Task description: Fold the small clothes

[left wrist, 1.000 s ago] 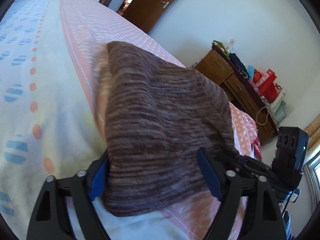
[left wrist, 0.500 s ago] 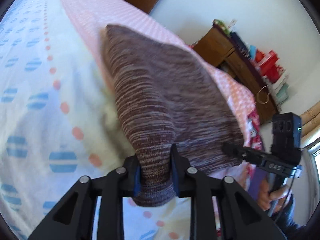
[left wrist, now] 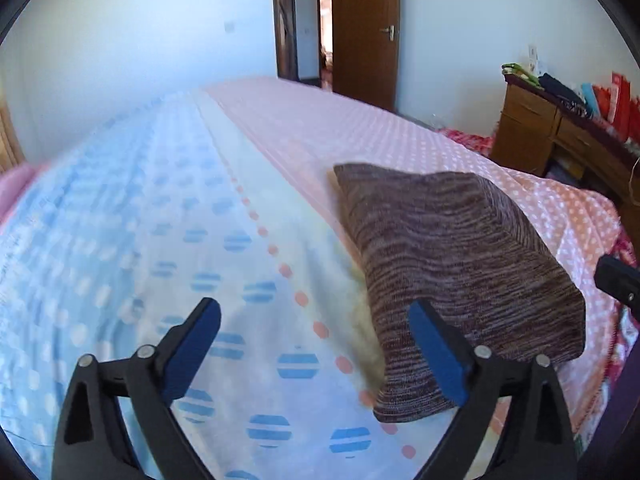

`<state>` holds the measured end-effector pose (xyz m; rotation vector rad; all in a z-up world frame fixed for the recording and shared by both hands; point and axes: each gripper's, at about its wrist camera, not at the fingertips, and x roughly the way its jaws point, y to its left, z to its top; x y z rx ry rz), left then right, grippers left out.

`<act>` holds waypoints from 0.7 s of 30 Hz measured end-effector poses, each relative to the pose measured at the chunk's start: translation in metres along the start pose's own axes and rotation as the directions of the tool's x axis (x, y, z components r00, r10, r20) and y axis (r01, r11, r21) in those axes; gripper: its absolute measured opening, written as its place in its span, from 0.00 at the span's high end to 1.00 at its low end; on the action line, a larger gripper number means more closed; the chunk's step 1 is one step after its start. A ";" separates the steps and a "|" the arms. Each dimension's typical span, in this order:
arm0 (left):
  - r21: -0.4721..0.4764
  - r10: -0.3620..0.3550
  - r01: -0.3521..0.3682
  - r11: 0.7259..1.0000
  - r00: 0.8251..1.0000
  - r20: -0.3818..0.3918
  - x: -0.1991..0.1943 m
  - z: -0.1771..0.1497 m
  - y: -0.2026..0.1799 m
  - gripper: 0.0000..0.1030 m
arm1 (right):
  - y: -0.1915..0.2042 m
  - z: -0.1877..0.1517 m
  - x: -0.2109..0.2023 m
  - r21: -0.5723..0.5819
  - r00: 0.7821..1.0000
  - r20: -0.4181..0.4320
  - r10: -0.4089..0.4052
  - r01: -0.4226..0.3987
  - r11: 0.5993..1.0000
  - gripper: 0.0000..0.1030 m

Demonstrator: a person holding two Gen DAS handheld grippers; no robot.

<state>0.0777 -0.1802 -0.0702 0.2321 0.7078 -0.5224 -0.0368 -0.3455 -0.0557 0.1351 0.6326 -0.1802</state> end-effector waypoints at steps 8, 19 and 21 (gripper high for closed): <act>0.049 0.040 -0.044 0.998 0.996 0.085 -0.028 -0.006 -0.016 0.00 | 0.009 -0.035 0.055 -0.021 0.985 -0.169 -0.014 0.010 1.000 0.64; 0.046 0.078 -0.083 0.996 0.992 0.100 -0.054 -0.017 -0.027 0.00 | 0.001 -0.033 -0.007 -0.022 0.982 -0.170 -0.079 0.076 0.997 0.62; 0.051 0.066 -0.070 0.996 0.994 0.083 -0.057 -0.019 -0.030 0.00 | -0.002 -0.034 -0.024 -0.039 0.984 -0.142 -0.109 0.105 0.994 0.50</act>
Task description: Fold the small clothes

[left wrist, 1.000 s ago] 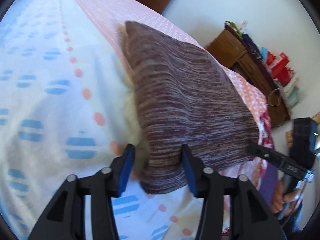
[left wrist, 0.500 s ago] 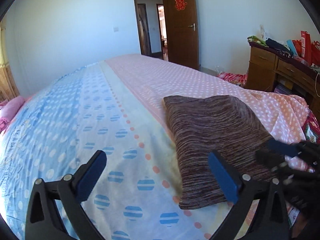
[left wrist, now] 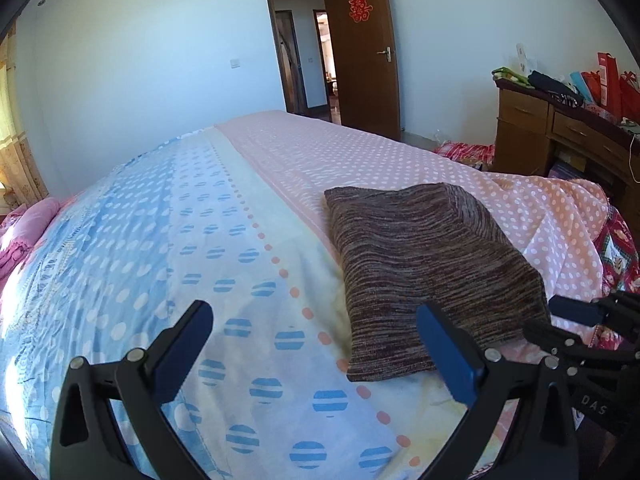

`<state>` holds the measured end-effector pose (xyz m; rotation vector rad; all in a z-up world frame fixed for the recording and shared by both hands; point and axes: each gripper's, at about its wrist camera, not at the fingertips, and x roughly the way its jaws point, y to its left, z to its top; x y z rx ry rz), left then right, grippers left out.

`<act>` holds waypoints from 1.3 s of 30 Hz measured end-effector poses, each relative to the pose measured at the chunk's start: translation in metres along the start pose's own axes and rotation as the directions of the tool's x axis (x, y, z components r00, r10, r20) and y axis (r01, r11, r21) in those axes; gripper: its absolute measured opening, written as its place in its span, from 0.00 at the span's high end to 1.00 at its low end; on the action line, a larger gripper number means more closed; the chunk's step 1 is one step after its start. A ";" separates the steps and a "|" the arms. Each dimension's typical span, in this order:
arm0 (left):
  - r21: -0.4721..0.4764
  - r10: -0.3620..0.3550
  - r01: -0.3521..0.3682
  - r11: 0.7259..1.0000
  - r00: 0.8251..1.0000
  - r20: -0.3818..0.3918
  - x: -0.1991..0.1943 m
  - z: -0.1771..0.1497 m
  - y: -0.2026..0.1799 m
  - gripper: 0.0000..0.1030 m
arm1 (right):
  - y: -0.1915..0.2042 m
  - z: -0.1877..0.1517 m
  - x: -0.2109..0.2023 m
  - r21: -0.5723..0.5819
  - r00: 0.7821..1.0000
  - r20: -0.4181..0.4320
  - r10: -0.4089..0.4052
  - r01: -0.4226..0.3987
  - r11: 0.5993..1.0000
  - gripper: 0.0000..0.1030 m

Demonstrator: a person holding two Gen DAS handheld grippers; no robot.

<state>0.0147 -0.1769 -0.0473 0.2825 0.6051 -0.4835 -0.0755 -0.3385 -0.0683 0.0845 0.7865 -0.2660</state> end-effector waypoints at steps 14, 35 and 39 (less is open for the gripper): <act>-0.018 0.029 -0.027 0.999 0.993 0.116 -0.064 0.005 -0.010 0.00 | 0.003 0.004 -0.099 -0.001 0.961 0.259 -0.098 0.102 0.995 0.23; -0.071 0.113 -0.094 0.993 0.933 0.341 -0.155 0.015 -0.011 0.00 | 0.038 0.010 -0.187 0.006 0.838 0.542 -0.068 0.077 0.997 0.12; -0.079 0.109 -0.088 0.993 0.938 0.328 -0.153 0.014 -0.009 0.00 | 0.040 0.010 -0.181 -0.002 0.848 0.527 -0.058 0.070 0.998 0.12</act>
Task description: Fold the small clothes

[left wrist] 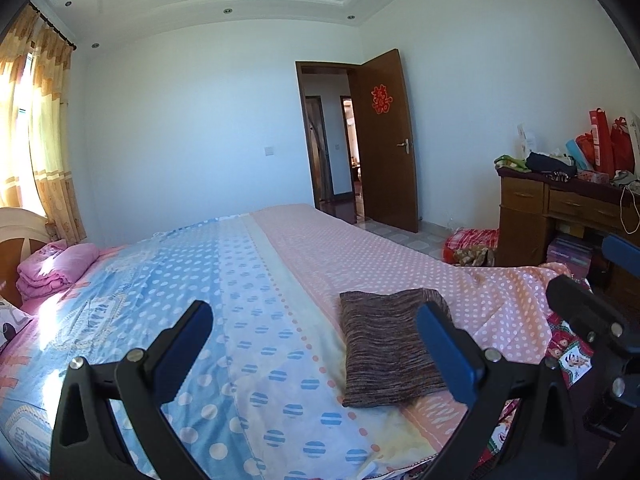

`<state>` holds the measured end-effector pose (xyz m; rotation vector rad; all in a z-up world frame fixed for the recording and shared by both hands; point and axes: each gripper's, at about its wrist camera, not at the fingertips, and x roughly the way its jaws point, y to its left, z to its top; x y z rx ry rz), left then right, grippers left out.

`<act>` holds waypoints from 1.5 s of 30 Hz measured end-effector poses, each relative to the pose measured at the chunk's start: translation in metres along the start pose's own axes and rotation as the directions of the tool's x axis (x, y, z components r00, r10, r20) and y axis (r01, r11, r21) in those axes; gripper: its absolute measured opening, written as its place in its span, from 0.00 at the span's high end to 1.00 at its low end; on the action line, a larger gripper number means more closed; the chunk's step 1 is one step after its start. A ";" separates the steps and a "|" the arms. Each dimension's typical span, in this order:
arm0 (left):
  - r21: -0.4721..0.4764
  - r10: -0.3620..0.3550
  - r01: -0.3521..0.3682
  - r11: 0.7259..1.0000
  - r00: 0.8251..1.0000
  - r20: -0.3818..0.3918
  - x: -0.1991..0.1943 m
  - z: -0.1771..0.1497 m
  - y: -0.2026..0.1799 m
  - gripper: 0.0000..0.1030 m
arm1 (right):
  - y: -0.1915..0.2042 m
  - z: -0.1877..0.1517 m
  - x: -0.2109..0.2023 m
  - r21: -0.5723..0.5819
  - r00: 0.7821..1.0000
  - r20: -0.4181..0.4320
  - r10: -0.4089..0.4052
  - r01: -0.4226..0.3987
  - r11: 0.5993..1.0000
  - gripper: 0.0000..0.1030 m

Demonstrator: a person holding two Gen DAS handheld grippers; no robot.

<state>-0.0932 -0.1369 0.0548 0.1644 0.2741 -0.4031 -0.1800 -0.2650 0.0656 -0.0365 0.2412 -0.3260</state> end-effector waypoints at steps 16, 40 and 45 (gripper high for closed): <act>0.005 0.001 -0.001 1.000 1.000 -0.007 -0.001 0.001 -0.001 0.00 | -0.012 -0.006 0.006 0.038 1.000 -0.027 0.005 -0.004 0.999 0.12; 0.003 -0.003 0.003 1.000 1.000 -0.025 0.003 0.000 0.000 0.00 | -0.020 -0.008 0.009 0.059 0.999 -0.036 0.003 -0.001 0.998 0.12; 0.004 -0.004 0.004 1.000 1.000 -0.026 0.003 0.000 0.000 0.00 | -0.021 -0.009 0.009 0.058 0.999 -0.039 0.003 -0.001 0.998 0.12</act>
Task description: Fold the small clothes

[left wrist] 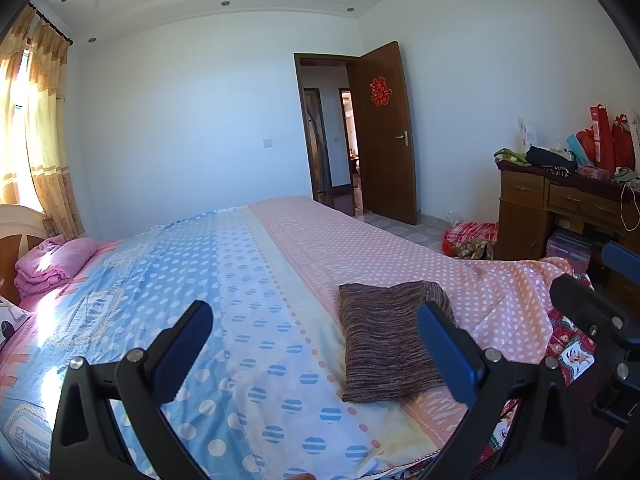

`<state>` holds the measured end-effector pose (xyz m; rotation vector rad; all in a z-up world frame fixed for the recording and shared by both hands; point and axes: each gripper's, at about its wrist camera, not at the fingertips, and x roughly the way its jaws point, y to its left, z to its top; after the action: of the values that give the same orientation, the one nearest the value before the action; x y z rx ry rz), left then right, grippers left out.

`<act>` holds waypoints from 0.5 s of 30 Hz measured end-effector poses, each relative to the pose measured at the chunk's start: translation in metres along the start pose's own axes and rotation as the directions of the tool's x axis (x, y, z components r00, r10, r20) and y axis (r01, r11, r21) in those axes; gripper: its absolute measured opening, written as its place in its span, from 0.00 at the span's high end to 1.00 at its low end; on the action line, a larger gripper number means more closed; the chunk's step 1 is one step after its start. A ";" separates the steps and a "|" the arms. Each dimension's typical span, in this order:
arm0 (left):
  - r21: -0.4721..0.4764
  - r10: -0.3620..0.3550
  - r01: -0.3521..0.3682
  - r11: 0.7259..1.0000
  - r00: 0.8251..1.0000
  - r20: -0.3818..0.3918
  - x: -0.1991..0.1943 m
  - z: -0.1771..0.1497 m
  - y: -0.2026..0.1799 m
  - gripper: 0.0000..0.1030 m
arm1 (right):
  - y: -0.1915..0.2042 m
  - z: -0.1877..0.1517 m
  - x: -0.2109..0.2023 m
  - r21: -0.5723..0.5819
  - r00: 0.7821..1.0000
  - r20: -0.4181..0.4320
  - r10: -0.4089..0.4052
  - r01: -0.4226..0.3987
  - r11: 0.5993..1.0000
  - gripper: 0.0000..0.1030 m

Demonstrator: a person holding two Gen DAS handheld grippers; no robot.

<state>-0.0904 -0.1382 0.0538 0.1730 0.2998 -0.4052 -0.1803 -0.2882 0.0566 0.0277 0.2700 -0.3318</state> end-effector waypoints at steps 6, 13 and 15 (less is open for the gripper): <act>0.000 0.002 -0.002 1.000 1.000 -0.001 0.000 0.000 -0.001 0.00 | -0.004 -0.001 0.000 0.004 1.000 0.000 -0.001 0.001 1.000 0.12; -0.002 -0.001 0.001 1.000 1.000 -0.004 -0.001 -0.003 0.000 0.00 | -0.007 -0.002 0.001 0.004 1.000 0.000 0.000 0.000 1.000 0.12; -0.001 -0.001 0.001 1.000 1.000 -0.004 0.000 -0.002 0.000 0.00 | -0.007 -0.002 0.000 0.004 1.000 0.000 0.000 0.000 1.000 0.12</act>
<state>-0.0912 -0.1374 0.0520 0.1730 0.3036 -0.4060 -0.1826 -0.2949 0.0550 0.0317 0.2698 -0.3320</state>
